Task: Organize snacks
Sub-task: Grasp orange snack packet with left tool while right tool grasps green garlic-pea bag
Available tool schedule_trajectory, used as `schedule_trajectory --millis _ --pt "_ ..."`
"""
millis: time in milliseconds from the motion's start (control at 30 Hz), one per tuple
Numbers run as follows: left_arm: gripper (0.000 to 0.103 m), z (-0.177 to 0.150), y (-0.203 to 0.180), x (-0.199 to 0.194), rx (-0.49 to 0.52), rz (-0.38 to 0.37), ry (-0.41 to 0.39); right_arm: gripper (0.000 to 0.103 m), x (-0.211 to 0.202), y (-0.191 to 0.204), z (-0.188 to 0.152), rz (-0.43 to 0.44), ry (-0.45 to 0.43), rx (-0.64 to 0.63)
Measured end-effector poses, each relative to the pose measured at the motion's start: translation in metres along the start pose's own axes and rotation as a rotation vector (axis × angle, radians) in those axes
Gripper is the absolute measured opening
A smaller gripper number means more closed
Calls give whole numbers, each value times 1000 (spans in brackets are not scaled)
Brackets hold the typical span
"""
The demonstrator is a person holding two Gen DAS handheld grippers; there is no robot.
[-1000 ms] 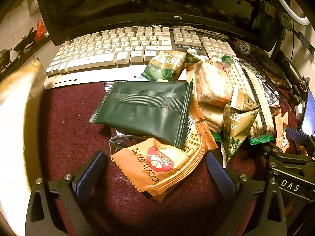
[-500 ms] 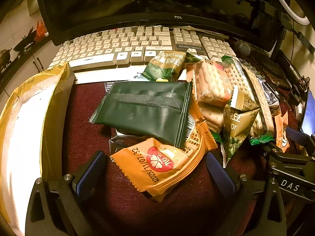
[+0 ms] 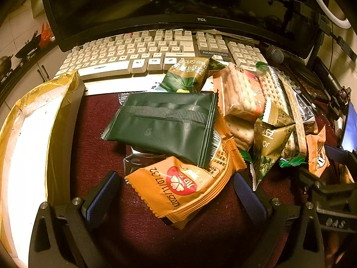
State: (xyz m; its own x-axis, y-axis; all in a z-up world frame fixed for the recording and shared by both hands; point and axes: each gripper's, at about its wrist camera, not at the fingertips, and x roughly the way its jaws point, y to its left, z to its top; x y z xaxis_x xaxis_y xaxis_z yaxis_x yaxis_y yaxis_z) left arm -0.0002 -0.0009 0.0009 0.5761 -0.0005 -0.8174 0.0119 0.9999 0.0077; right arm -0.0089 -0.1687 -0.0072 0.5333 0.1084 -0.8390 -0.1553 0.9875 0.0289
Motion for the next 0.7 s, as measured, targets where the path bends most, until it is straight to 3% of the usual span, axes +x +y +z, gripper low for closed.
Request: schedule_trajectory --millis 333,567,700 --pt "102 0 -2 1 7 0 3 100 -24 -12 -14 150 -28 -5" --pt "102 -16 2 -20 64 -127 36 90 -39 -18 -17 211 -73 -20" --pt "102 -20 13 -38 44 -149 8 90 -50 -19 -12 208 -138 -13"
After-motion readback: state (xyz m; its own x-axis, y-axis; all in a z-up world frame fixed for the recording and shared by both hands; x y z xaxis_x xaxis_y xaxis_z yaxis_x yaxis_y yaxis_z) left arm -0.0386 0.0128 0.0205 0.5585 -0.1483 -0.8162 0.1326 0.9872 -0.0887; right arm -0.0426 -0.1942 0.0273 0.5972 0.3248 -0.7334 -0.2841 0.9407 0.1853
